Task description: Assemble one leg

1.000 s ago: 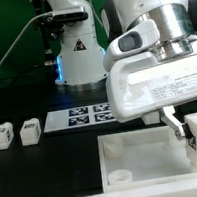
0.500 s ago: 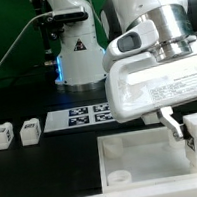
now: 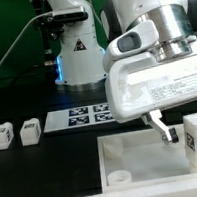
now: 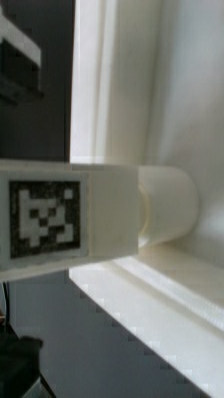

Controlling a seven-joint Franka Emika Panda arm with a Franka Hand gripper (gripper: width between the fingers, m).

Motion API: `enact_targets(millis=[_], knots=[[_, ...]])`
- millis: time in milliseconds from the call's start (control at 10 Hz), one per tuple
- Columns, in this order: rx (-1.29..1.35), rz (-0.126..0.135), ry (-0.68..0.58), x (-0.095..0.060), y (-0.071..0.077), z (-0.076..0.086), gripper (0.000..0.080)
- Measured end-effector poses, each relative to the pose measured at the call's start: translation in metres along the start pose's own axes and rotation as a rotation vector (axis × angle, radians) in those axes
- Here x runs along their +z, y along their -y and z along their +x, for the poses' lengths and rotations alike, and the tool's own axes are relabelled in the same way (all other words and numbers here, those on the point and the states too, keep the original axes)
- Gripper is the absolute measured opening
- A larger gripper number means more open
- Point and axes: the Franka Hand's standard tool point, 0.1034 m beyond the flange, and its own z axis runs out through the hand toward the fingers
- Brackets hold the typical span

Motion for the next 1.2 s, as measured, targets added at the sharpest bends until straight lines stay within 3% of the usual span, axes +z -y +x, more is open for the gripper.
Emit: enact_targets(millis=[700,900,1100,1200], knots=[[0.000,0.000,0.002,-0.001,0.000,0.001,0.0649],[0.010,0.009,0.115,-0.022,-0.002,0.009,0.0649],[0.012,0.017,0.168,-0.032,-0.001,0.017,0.0649],[0.021,0.037,0.304,-0.035,0.001,0.018,0.0649]])
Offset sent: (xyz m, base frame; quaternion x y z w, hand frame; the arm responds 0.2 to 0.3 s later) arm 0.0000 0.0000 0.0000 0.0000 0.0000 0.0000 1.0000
